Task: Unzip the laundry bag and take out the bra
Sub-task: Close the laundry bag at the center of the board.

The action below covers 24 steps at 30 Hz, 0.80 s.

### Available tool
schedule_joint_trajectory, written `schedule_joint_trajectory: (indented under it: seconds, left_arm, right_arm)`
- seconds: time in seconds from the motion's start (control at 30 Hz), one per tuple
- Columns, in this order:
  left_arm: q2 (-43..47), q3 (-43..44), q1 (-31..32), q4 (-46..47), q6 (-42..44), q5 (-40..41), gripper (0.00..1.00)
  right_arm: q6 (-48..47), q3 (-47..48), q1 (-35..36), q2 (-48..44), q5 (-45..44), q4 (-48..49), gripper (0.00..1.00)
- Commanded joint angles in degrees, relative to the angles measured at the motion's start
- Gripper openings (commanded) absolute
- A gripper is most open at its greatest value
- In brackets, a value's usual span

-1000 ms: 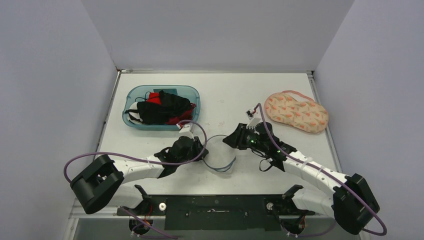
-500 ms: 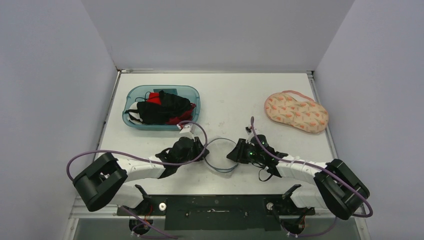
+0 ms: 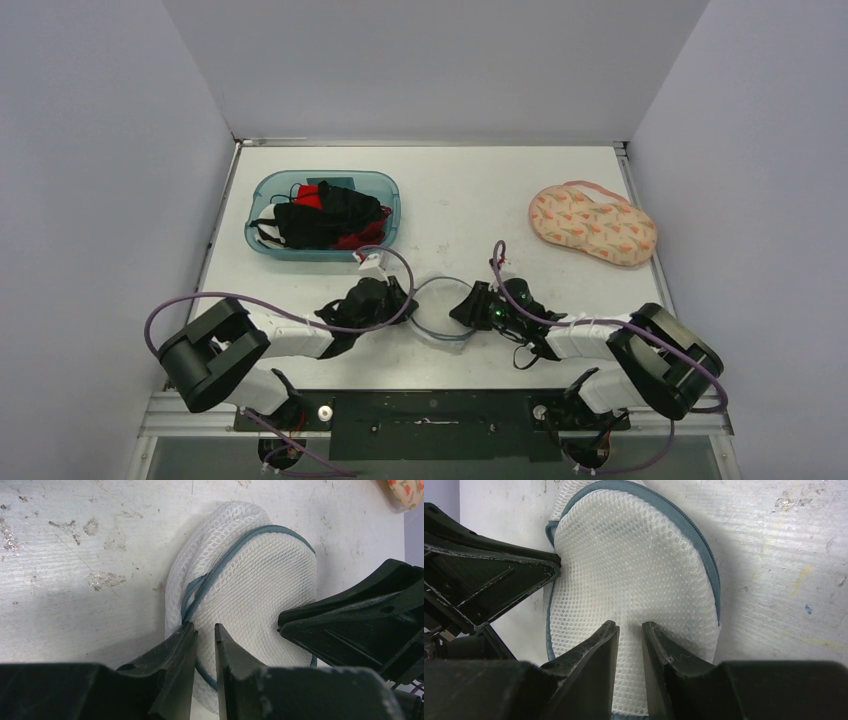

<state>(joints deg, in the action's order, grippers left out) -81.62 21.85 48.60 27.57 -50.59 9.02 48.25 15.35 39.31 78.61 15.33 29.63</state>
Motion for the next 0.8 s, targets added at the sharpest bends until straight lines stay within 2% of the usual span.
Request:
schedule_joint_trajectory:
  seconds: [0.0, 0.17, 0.3, 0.47, 0.57, 0.63, 0.7, 0.77]
  left_arm:
    - [-1.0, -2.6, -0.1, 0.9, -0.4, 0.2, 0.20]
    - [2.6, -3.0, 0.0, -0.2, -0.4, -0.7, 0.20]
    - [6.7, -2.1, -0.1, -3.6, -0.4, -0.6, 0.27]
    - [11.5, -0.7, 0.0, -8.9, -1.4, 0.0, 0.52]
    - [15.9, -0.4, 0.0, -12.9, -2.8, 0.2, 0.70]
    - [19.2, -0.8, 0.0, -16.2, -4.4, 0.4, 0.79]
    - [22.9, -2.0, 0.0, -19.1, -6.3, 0.3, 0.98]
    - [25.9, -3.0, 0.1, -21.8, -8.6, 0.2, 0.96]
  right_arm:
    - [-2.4, -2.7, 1.4, 1.2, -4.8, -2.8, 0.28]
    - [-2.6, -0.8, 2.1, -6.4, -5.1, -8.0, 0.35]
    - [-4.0, 3.6, 2.0, -12.6, -5.4, -16.3, 0.50]
    - [-5.0, 7.8, 2.1, -17.4, -5.5, -22.5, 0.60]
    - [-4.7, 8.6, 2.2, -19.5, -5.2, -24.1, 0.62]
    - [-4.5, 8.7, 2.2, -20.7, -5.1, -24.8, 0.62]
    - [-4.4, 8.5, 2.3, -21.9, -5.1, -25.2, 0.63]
    - [-4.4, 8.2, 2.5, -22.1, -4.8, -25.2, 0.64]
